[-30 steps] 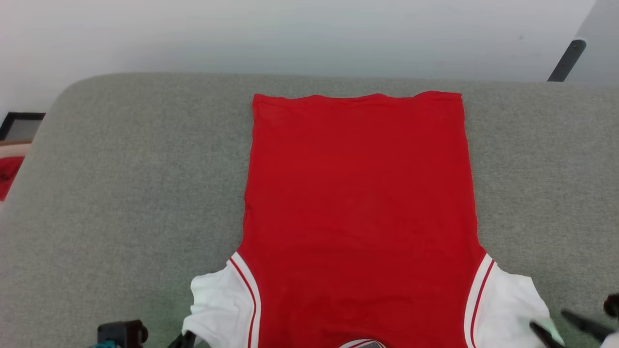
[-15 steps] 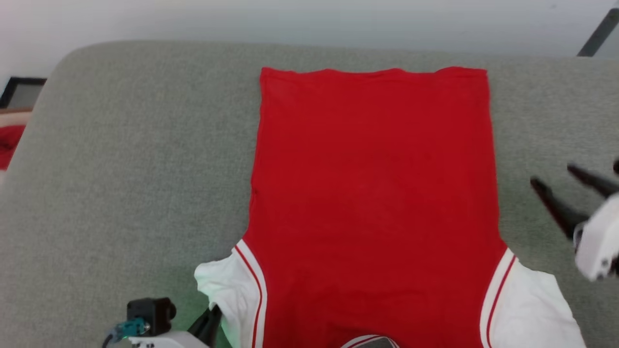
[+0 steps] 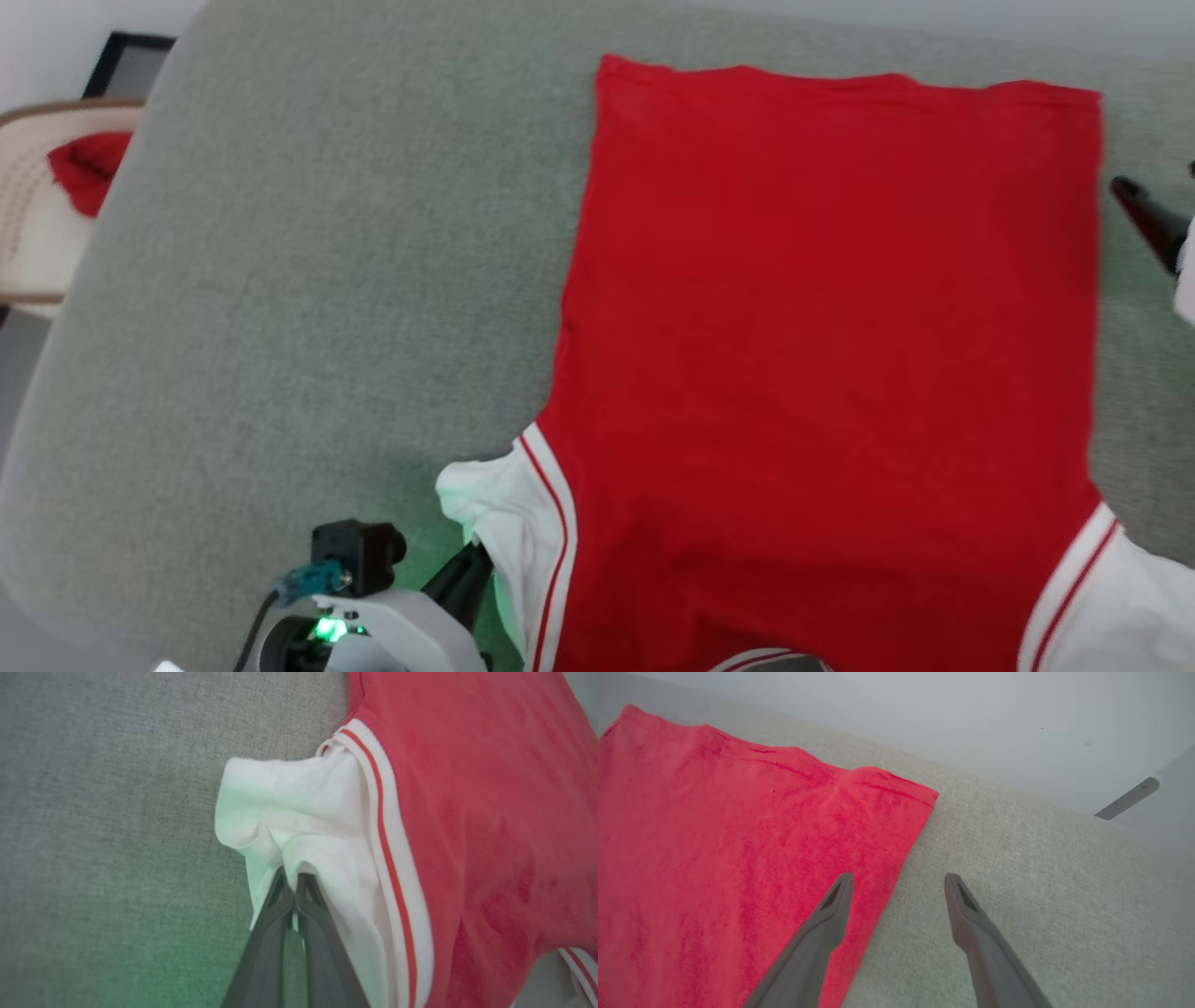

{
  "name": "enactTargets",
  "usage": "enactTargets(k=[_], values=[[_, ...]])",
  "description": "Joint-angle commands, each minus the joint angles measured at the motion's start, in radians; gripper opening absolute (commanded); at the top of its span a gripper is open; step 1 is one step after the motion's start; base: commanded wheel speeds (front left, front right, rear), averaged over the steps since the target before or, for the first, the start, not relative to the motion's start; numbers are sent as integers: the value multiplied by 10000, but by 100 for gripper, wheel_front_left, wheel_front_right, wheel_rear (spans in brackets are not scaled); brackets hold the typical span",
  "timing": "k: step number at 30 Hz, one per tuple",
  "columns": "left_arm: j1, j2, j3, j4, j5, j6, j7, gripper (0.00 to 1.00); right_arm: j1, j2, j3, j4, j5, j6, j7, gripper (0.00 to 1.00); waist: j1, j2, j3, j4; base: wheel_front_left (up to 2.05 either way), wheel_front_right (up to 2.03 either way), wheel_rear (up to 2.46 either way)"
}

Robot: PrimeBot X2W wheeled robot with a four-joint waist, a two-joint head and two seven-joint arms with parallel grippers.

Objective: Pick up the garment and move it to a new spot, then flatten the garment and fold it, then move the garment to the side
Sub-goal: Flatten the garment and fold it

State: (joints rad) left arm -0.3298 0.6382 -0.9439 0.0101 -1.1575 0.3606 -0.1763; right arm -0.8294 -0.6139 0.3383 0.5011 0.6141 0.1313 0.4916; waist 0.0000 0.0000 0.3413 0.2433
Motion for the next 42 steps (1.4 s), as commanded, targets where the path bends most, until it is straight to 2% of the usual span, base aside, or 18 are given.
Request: enactTargets(k=[1, 2, 16, 24, 25, 26, 34, 42], values=[[-206, -107, -62, 102, 129, -94, 40, 0, -423, -38, 123, 468, 39, -10, 123, 100, 0, 0, 486, 536, 0, 0, 0], [-206, -107, -62, 102, 129, -94, 40, 0, -423, -38, 123, 468, 39, -10, 123, 100, 0, 0, 486, 536, 0, 0, 0], [-983, -1083, -549, 1104, 369, -864, 241, 0, -2969, 144, 175, 4546, 65, -10, 1039, 100, 0, 0, 1231, 1625, 0, 0, 0], [-1060, -1374, -714, 1774, 314, -1235, 241, 0, -3556, 362, 370, 5886, -295, -1, 1563, 100, 0, 0, 1294, 2010, 0, 0, 0], [-1076, -1414, -729, 1851, 311, -1290, 235, 0, -3603, 377, 436, 6009, -369, -1, 1632, 46, 0, 0, 1296, 2045, 0, 0, 0], [-1091, -1449, -745, 1920, 310, -1328, 238, 0, -3628, 383, 503, 6102, -433, -1, 1655, 0, 0, 0, 1299, 2070, 0, 0, 0], [-1132, -1637, -691, 2428, 229, -1542, 118, 0, -3890, 400, 563, 6524, -341, -4, 1515, 0, 0, 0, 1246, 1927, 0, 0, 0], [-1088, -1507, -550, 2683, 145, -1565, 16, 0, -3460, 383, 902, 5729, 423, -8, 1792, 0, 0, 0, 845, 1188, 0, 0, 0]])
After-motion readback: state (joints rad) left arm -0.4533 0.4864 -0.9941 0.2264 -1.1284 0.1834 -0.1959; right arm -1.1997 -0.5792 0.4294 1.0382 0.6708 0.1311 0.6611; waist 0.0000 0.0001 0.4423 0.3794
